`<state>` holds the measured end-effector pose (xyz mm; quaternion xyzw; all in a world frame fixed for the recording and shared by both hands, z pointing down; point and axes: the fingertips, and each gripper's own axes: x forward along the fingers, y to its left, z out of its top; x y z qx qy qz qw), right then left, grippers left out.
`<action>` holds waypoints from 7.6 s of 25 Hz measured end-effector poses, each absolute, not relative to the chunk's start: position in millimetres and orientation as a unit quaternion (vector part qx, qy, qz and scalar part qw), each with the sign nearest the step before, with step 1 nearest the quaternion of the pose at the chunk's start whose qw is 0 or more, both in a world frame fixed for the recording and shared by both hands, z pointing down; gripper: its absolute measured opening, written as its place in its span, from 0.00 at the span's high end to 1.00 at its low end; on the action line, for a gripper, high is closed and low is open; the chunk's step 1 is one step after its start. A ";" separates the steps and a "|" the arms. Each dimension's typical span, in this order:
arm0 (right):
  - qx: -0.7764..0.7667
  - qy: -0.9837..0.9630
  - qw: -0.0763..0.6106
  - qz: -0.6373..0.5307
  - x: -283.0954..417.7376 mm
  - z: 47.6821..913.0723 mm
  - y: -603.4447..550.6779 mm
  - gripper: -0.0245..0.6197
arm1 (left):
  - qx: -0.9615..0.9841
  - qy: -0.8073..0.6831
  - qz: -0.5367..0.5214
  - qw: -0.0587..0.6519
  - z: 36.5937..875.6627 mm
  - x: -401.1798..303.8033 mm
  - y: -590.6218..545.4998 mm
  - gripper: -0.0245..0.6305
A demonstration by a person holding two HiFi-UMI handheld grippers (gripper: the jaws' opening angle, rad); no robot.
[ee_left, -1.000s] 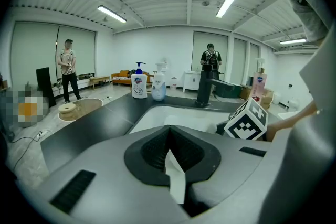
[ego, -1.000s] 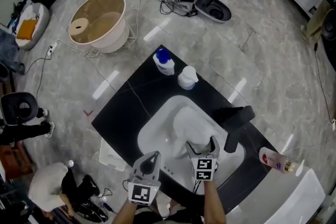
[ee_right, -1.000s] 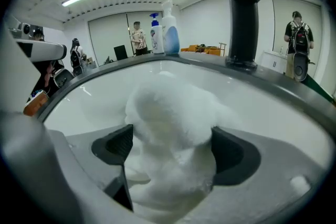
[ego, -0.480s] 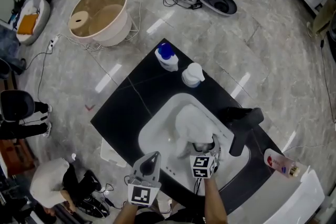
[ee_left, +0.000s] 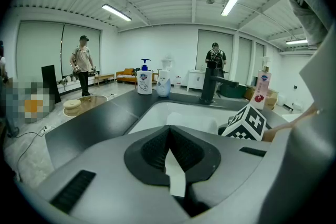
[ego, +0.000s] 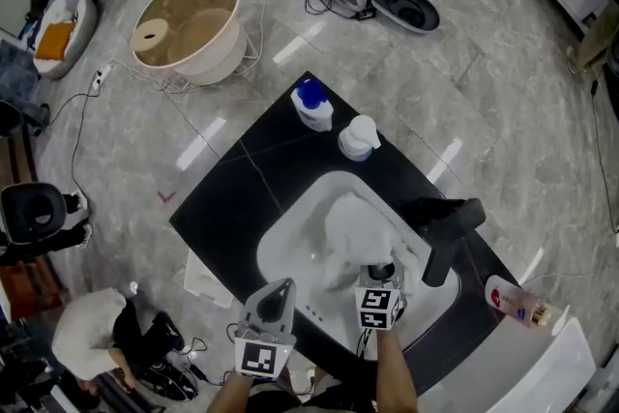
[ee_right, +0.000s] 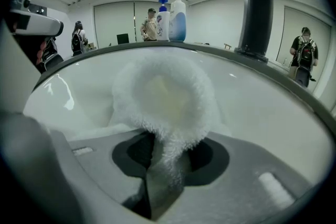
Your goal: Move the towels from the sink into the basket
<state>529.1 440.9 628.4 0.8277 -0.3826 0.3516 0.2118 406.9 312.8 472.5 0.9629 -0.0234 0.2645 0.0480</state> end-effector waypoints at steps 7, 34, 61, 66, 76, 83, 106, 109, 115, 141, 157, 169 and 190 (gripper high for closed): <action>0.851 -0.383 0.171 0.317 524.2 589.3 435.3 0.76 | 0.967 -0.026 0.252 0.036 450.2 401.9 310.4 0.95; 0.904 -0.379 0.116 0.158 478.0 346.1 393.8 0.77 | 0.987 -0.056 0.131 -0.067 272.2 332.4 259.0 0.95; 0.865 -0.495 0.076 0.024 303.3 188.0 258.1 0.77 | 0.976 -0.192 0.076 -0.071 193.7 148.6 157.7 0.95; 0.845 -0.530 0.073 0.012 263.5 181.6 218.0 0.77 | 0.969 -0.226 0.077 -0.070 191.5 107.0 129.5 0.95; 0.807 -0.588 0.064 0.007 180.6 191.0 147.7 0.77 | 0.954 -0.279 0.087 -0.066 203.2 26.4 80.2 0.95; 0.776 -0.626 0.065 0.024 134.5 217.9 106.8 0.77 | 0.943 -0.312 0.105 -0.052 225.2 -19.2 53.4 0.95; 0.617 -0.768 0.145 0.095 27.9 449.3 -13.6 0.76 | 0.867 -0.463 0.160 0.090 433.0 -118.6 -12.4 0.95; 0.601 -0.775 0.160 0.113 20.2 489.2 -19.2 0.76 | 0.860 -0.471 0.168 0.102 471.0 -123.5 -15.5 0.95; 0.577 -0.786 0.180 0.130 6.2 582.7 -27.9 0.76 | 0.845 -0.483 0.187 0.135 552.8 -135.3 -16.8 0.95; 0.509 -0.798 0.252 0.202 -31.6 945.0 -15.9 0.76 | 0.798 -0.505 0.229 0.235 857.0 -169.2 16.3 0.95; 0.491 -0.804 0.242 0.231 -45.3 975.7 -12.9 0.45 | 0.793 -0.507 0.231 0.244 871.0 -171.5 14.4 0.95; 0.490 -0.815 0.227 0.210 -50.6 896.5 -27.7 0.43 | 0.800 -0.513 0.219 0.220 805.3 -171.5 -2.9 0.95; 0.554 -0.815 0.126 0.117 -42.1 539.2 -45.9 0.66 | 0.845 -0.511 0.131 0.091 489.8 -164.7 -39.4 0.95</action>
